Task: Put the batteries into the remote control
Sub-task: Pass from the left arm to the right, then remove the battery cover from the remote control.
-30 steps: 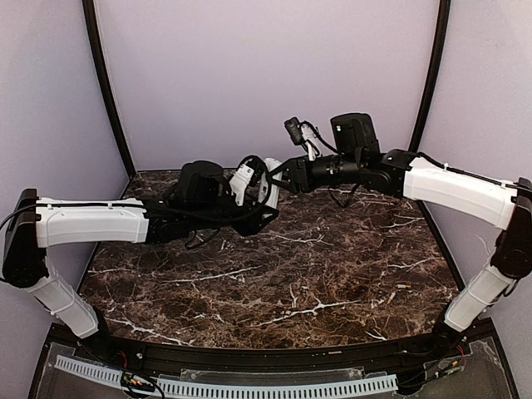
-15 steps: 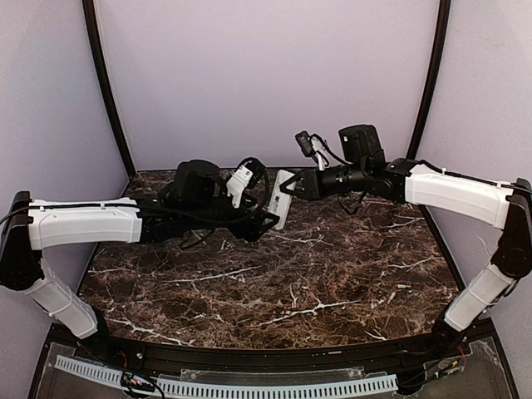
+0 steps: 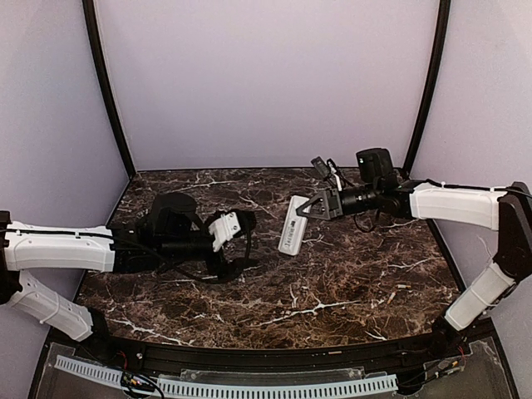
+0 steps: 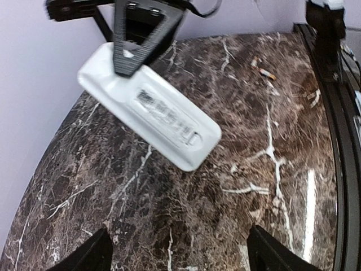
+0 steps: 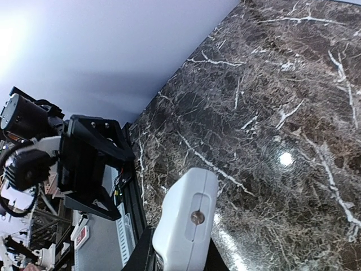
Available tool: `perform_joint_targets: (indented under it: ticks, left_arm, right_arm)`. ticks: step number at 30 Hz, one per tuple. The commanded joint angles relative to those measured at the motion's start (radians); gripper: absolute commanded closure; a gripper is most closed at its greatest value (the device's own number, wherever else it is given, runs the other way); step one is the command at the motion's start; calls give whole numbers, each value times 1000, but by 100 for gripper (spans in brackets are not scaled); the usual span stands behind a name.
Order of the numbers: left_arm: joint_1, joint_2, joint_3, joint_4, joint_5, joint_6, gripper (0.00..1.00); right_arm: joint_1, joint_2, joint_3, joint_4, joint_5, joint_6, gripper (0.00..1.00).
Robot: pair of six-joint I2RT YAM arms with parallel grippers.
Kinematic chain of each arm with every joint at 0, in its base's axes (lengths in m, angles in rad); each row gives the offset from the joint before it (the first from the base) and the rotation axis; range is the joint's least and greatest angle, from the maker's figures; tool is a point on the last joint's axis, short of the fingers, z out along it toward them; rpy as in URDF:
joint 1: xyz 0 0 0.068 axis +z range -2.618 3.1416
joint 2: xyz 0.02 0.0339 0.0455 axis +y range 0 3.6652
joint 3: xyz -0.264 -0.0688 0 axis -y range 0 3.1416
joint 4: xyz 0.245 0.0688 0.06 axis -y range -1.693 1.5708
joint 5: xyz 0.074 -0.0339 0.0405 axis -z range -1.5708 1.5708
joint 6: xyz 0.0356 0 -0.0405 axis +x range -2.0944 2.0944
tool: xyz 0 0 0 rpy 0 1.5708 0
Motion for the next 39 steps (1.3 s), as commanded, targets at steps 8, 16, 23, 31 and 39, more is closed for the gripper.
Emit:
perform_joint_targets:
  ticks: [8, 16, 23, 31, 39]
  left_arm:
    - [-139, 65, -43, 64, -56, 364, 39]
    - [-176, 159, 5, 93, -117, 428, 56]
    - [-181, 207, 40, 81, -138, 452, 61]
    - [-181, 225, 49, 63, -132, 465, 62]
    - [-182, 229, 53, 49, -114, 466, 61]
  right_arm:
    - [52, 119, -53, 144, -148, 45, 100]
    - [105, 181, -45, 178, -138, 81, 100]
    - [119, 201, -45, 185, -142, 93, 100]
    - [120, 205, -43, 191, -154, 100, 100]
    - [122, 205, -44, 193, -164, 104, 100]
